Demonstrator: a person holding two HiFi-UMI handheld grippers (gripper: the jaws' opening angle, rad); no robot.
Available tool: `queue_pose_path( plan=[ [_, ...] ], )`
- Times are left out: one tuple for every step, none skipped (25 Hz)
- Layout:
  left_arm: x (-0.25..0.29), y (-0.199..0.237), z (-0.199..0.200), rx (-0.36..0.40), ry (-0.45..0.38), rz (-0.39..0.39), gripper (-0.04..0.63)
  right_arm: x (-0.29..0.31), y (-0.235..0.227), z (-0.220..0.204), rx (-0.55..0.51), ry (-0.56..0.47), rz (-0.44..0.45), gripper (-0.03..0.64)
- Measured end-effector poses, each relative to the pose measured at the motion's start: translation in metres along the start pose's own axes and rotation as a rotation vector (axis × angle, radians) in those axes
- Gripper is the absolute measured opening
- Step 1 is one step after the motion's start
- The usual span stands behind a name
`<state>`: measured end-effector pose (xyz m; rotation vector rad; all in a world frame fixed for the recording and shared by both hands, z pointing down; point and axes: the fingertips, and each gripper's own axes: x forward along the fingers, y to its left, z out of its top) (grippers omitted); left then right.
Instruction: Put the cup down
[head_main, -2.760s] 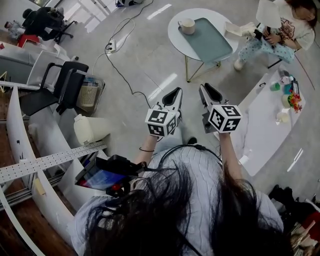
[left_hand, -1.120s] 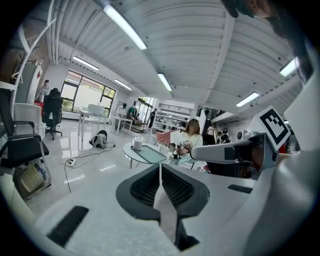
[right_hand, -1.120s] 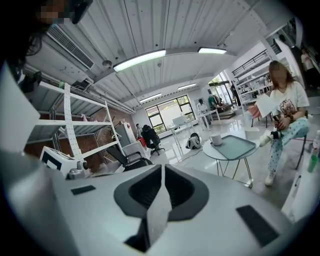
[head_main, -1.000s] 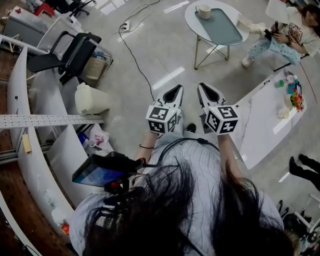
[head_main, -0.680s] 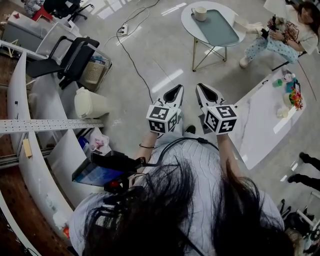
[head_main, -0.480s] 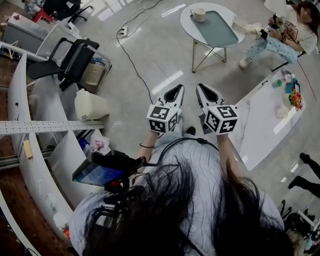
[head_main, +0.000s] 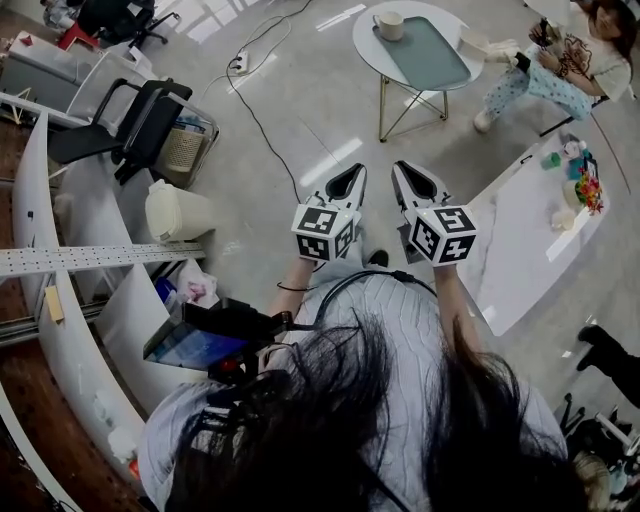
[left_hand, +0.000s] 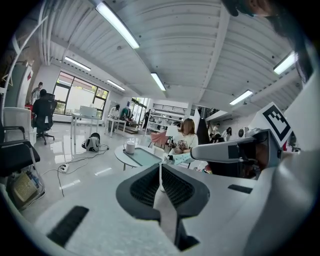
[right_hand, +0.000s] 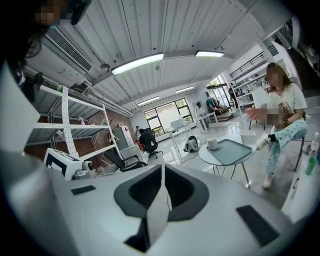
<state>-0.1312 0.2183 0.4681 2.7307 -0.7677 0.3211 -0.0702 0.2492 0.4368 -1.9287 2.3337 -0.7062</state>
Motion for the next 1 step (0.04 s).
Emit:
queue_pose_path(
  plan=[
    [0.0016,-0.0002,0.001,0.004,0.0,-0.002,0.02,0.0001,-0.0009,0.0015,-0.002,-0.004,-0.001,0.044]
  ],
)
